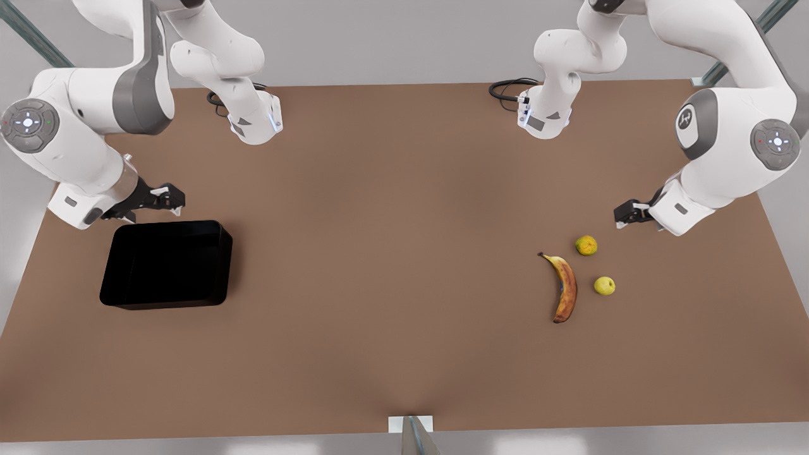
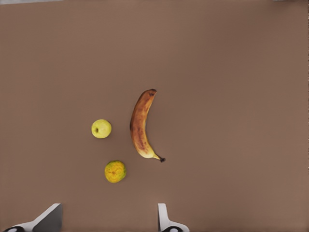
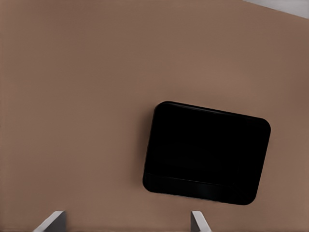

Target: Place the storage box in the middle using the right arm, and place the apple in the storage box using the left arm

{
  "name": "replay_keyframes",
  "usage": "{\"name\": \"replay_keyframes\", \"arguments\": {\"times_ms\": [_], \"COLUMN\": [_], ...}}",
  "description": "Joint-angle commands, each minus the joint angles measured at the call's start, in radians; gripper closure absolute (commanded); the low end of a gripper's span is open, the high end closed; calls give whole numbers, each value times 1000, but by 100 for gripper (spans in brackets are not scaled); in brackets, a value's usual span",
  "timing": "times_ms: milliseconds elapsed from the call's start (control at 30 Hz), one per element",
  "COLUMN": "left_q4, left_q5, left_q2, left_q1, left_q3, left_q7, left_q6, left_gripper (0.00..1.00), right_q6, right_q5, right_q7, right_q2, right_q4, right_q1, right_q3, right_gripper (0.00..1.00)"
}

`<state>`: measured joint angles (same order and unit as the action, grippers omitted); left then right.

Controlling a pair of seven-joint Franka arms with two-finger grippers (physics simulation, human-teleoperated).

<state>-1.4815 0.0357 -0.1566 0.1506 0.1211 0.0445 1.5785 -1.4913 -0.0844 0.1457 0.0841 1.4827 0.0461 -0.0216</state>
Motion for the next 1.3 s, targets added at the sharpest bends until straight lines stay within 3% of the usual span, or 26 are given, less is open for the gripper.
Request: {"name": "replay_keyframes", "arguments": {"times_ms": [0, 67, 167, 233, 300, 333, 433, 567, 667, 867, 933, 1267], "left_q4": [1, 38, 41, 44, 41, 41, -29, -114, -195, -229, -247, -272], "left_q5": [4, 3, 3, 233, 352, 432, 920, 1231, 1330, 1356, 1340, 1333], "left_q2": [-1, -26, -54, -127, -193, -238, -333, -399, -429, -474, -471, -541], "left_q1": [0, -2, -2, -2, -3, -3, -3, -42, -42, -42, -42, -80], "left_q3": [0, -5, 38, 138, 149, 161, 359, 374, 371, 370, 370, 374], "left_q7": [0, 2, -77, -432, -756, -894, -956, -925, -772, -738, -736, -735], "left_q6": [0, -9, -14, -35, -22, 0, 83, 121, 89, 95, 25, 57], "left_gripper": [0, 0, 0, 0, 0, 0, 0, 0, 0, 0, 0, 0], "right_q6": [3, 5, -21, -82, -136, -303, -533, -615, -661, -782, -781, -725], "right_q5": [0, 0, 0, -30, -72, -68, 43, 121, 120, 123, 124, 181], "right_q7": [0, 2, 155, 271, 308, 371, 560, 769, 778, 773, 769, 664], "right_q2": [0, 19, 137, 184, 204, 204, 266, 304, 348, 453, 463, 482], "right_q4": [1, -1, -13, 4, 69, 184, 295, 324, 323, 323, 324, 346], "right_q1": [-15, -25, -181, -196, -201, -232, -290, -319, -319, -319, -321, -308], "right_q3": [0, 2, 2, 121, 158, 160, 163, 242, 296, 310, 308, 333], "right_gripper": [0, 0, 0, 0, 0, 0, 0, 0, 0, 0, 0, 0]}}
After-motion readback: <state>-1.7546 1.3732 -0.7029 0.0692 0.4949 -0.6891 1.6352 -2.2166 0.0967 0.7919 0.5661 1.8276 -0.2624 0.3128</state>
